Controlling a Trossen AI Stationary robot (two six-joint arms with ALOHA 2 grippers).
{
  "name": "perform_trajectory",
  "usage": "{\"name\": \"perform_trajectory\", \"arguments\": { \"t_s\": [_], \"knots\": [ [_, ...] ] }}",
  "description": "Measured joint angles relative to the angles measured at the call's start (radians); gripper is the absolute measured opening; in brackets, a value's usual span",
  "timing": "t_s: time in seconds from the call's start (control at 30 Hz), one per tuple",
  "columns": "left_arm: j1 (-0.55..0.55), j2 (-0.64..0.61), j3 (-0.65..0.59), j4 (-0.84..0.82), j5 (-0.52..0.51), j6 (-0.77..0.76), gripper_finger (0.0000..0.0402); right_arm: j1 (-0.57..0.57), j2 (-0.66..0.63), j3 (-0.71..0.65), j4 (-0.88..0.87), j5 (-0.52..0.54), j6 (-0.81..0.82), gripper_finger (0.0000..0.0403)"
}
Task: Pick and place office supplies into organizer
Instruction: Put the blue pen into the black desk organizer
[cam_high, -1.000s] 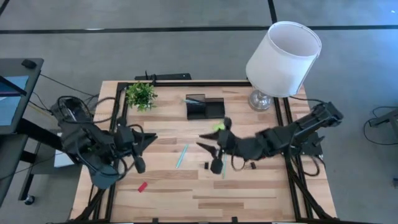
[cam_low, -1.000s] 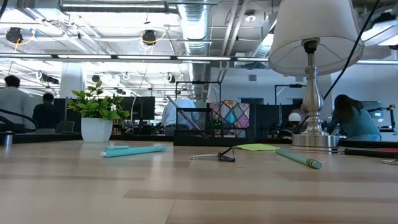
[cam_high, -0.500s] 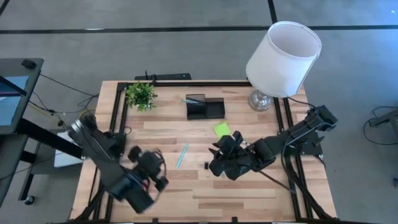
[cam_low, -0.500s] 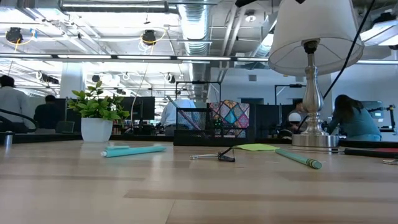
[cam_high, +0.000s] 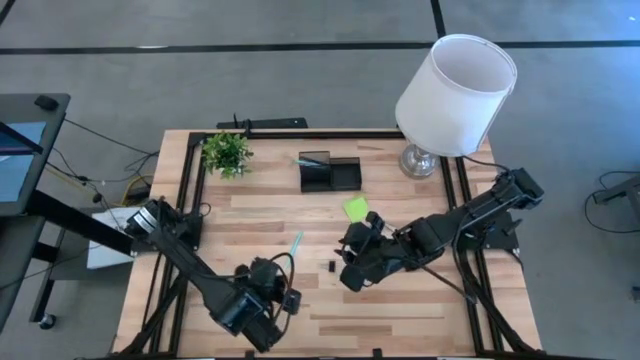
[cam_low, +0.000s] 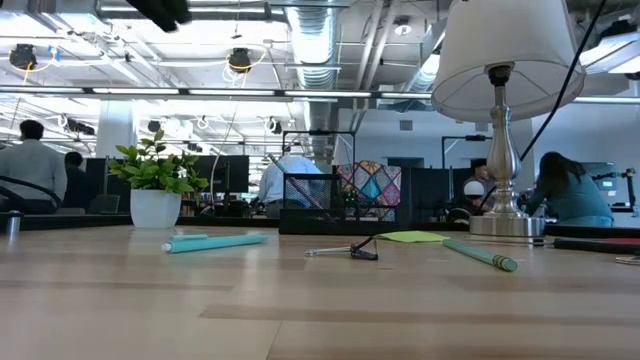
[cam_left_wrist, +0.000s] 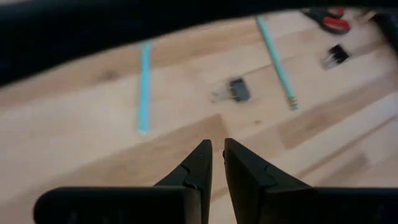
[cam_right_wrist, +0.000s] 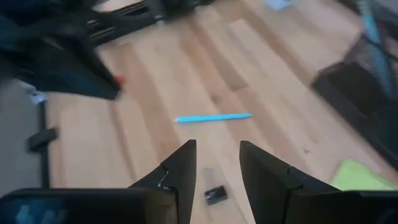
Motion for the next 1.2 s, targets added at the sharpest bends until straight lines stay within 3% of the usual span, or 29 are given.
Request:
{"name": "perform_trajectory", "arguments": {
  "t_s": [0.17, 0.27, 0.43, 0.6, 0.7, 0.87, 1.0, 1.2],
  "knots": [
    [-0.008, 0.002, -0.119, 0.201, -0.006, -0.094, 0.0036, 0.015, 0.0, 0.06, -0.008, -0.055, -0.088, 0.0116],
    [-0.018, 0.002, -0.186, 0.236, -0.001, -0.13, 0.0037, 0.031, -0.001, 0.11, -0.016, -0.058, -0.154, 0.0116],
    [-0.043, -0.044, -0.233, -0.001, 0.142, -0.215, 0.0045, 0.059, -0.001, 0.17, -0.05, -0.055, -0.197, 0.0116],
    [-0.093, -0.201, -0.233, -0.318, 0.096, -0.258, 0.005, 0.076, -0.001, 0.176, -0.113, -0.011, -0.197, 0.0116],
    [-0.114, -0.322, -0.26, -0.352, 0.052, -0.245, 0.0051, 0.077, -0.001, 0.176, -0.133, -0.005, -0.194, 0.0116],
    [-0.144, -0.481, -0.513, -0.118, -0.119, -0.241, 0.0051, 0.077, 0.0, 0.176, -0.132, -0.005, -0.17, 0.0116],
    [-0.129, -0.536, -0.725, 0.272, -0.169, -0.219, 0.0051, 0.077, 0.0, 0.176, -0.13, -0.004, -0.163, 0.0116],
    [-0.095, -0.502, -0.872, 0.758, -0.169, 0.048, 0.0051, 0.074, 0.0, 0.176, -0.125, 0.002, -0.139, 0.0116]
  ]
}}
